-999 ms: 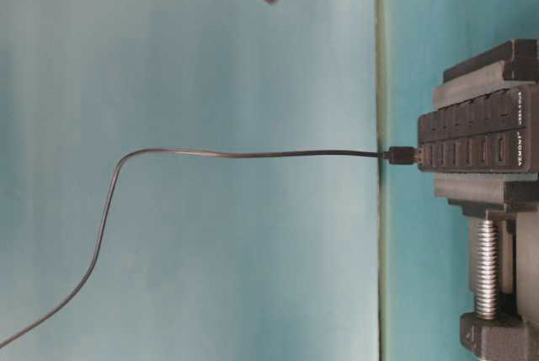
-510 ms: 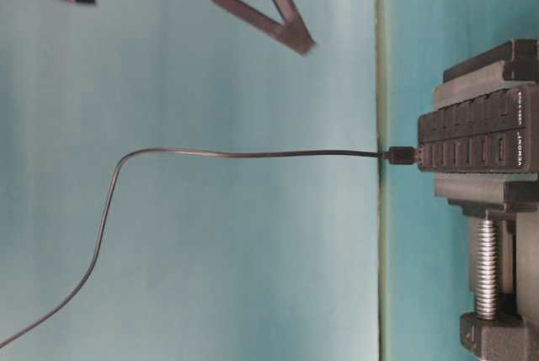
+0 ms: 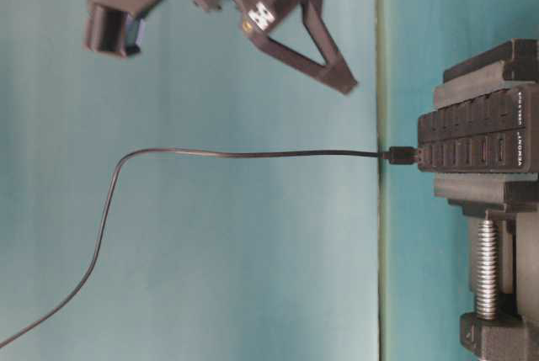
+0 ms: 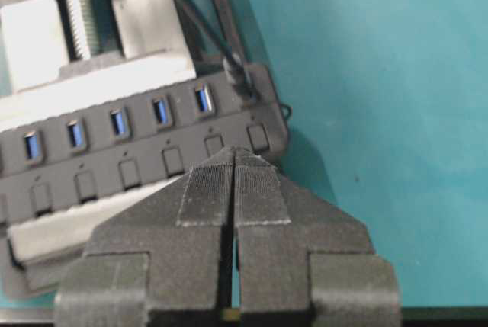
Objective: Insert the USB into the front port of the fixed hub.
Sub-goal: 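Move the right gripper over the hub's end toward the black cable plug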
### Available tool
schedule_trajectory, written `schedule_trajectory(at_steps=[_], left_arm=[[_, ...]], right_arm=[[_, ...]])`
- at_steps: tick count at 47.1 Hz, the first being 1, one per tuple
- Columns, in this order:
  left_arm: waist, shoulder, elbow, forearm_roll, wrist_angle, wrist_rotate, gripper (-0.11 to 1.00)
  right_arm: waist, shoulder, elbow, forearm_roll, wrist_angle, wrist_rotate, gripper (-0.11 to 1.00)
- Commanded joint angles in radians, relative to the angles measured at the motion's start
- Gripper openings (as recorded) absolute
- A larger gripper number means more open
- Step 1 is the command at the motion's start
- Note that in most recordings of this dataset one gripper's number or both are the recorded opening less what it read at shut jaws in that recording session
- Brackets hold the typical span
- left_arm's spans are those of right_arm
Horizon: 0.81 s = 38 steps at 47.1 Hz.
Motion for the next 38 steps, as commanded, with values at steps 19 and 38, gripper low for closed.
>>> schedule_trajectory(at_steps=[19,38], left_arm=[[-0.002,0.003,-0.021,0.003,-0.003,0.0,0.0],[0.0,0.003,-0.017,0.002,-0.005,-0.002,0.0]], right_arm=[[-0.009,0.084,-0.095,0.0,-0.009,-0.046,-0.06],[-0.012,0.094,-0.101,0.0,-0.009,-0.081,-0.03]])
